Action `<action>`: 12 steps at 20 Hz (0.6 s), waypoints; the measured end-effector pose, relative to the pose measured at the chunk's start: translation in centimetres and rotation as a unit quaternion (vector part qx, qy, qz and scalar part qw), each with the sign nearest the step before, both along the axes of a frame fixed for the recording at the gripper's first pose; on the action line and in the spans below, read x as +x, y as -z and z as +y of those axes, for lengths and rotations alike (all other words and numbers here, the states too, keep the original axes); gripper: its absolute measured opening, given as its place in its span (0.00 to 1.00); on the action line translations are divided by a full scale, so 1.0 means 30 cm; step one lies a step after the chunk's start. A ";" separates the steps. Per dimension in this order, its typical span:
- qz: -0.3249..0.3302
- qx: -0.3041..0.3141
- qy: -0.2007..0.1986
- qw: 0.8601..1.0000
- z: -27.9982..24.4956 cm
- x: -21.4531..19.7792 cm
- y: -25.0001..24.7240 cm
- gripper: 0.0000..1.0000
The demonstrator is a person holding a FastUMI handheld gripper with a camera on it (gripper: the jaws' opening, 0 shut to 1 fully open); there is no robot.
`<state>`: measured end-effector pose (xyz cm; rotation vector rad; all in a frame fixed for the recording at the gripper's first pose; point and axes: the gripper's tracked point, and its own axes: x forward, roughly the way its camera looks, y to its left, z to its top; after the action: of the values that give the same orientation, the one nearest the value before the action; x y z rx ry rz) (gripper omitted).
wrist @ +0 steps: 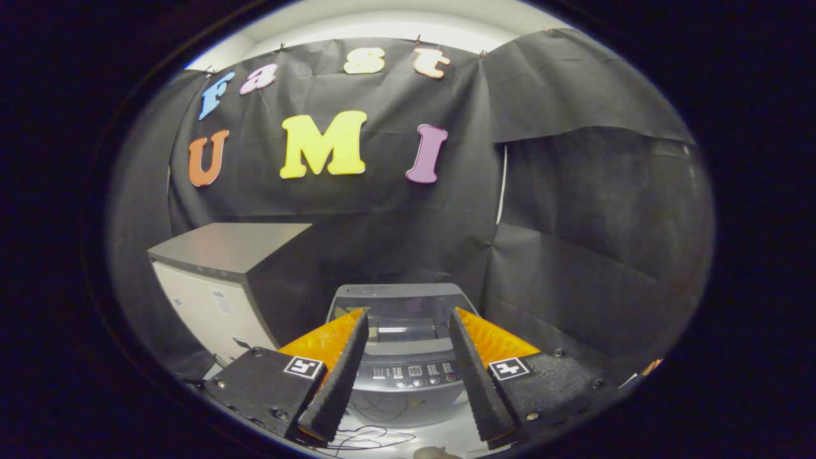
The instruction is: Put the clothes into the washing machine and then close the washing machine lid.
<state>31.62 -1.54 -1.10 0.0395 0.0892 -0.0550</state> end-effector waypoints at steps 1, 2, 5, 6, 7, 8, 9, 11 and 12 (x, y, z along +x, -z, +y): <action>-0.004 -0.002 0.003 1.000 0.001 -0.073 -0.003 0.85; -0.007 -0.006 0.005 1.000 0.005 -0.138 -0.005 0.87; -0.015 -0.014 0.009 1.000 0.004 -0.317 -0.026 0.94; -0.017 -0.013 0.008 1.000 0.008 -0.373 -0.029 0.95; -0.018 -0.012 0.006 1.000 0.015 -0.427 -0.033 0.95; -0.019 -0.012 0.001 1.000 0.023 -0.477 -0.037 0.95; -0.021 -0.012 -0.005 1.000 0.031 -0.540 -0.038 0.95; -0.022 -0.010 -0.018 1.000 0.046 -0.648 -0.029 0.95; -0.023 -0.012 -0.024 0.999 0.049 -0.700 -0.020 0.95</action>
<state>10.63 -0.06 -0.48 0.0152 0.0439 -0.0080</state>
